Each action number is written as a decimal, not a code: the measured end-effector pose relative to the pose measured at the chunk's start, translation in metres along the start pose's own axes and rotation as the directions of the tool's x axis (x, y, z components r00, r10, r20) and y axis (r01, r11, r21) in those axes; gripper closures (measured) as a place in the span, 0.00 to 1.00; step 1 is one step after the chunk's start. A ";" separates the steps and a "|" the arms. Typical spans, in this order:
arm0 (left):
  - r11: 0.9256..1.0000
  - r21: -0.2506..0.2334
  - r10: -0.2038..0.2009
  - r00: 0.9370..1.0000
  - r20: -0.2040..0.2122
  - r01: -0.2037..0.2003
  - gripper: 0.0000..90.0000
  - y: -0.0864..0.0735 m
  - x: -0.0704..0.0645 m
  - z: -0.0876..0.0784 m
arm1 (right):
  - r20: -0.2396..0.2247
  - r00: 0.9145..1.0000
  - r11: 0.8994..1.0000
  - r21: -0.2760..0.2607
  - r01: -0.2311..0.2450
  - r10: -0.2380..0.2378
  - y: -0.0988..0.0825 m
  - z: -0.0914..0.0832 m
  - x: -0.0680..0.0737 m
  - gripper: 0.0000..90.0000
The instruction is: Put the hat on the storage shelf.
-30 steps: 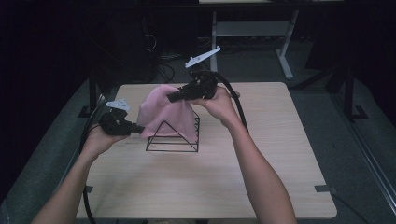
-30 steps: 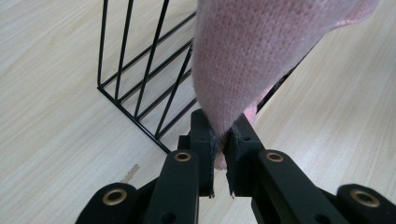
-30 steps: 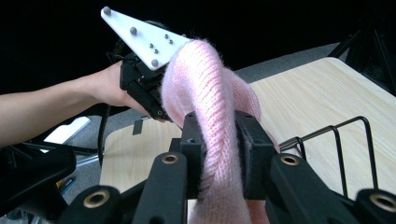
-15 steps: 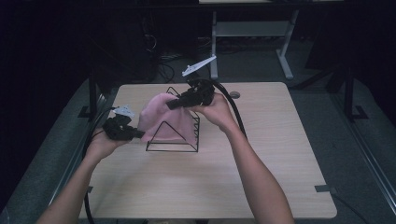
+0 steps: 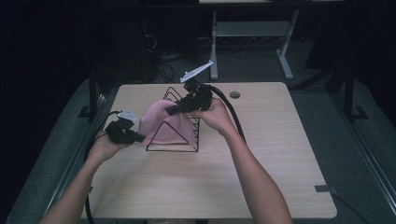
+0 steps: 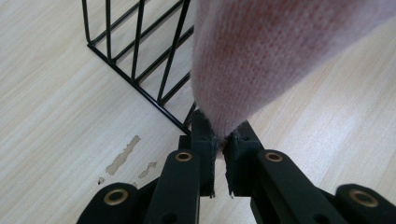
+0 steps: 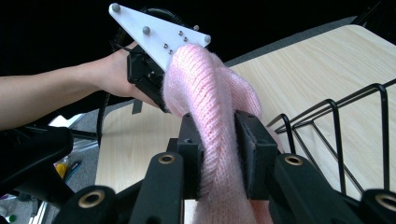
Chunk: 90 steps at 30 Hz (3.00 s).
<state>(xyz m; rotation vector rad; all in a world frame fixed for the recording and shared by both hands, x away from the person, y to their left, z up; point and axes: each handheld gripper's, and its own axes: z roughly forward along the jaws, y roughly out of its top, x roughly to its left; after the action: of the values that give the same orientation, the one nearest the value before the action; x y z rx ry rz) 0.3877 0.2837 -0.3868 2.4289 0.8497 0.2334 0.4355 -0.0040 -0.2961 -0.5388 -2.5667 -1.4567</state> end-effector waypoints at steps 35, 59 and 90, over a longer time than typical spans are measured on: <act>0.996 0.084 -0.037 0.999 0.014 0.035 0.93 -0.015 0.008 0.030 | -0.053 0.998 0.999 0.034 -0.038 0.040 -0.028 0.011 -0.012 0.82; 0.997 0.073 -0.025 1.000 0.010 0.024 0.83 -0.015 0.009 0.020 | -0.049 0.998 1.000 -0.011 -0.025 0.025 -0.032 -0.001 -0.008 0.68; 0.999 0.007 -0.054 0.998 -0.021 0.054 0.58 -0.035 0.000 -0.011 | 0.100 0.991 0.996 -0.043 -0.084 0.088 -0.070 -0.063 -0.012 0.40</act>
<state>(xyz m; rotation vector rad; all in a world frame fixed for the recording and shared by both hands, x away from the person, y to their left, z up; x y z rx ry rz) 0.3659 0.3117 -0.3966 2.4111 0.9252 0.2355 0.4172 -0.0932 -0.3228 -0.7380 -2.5600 -1.4896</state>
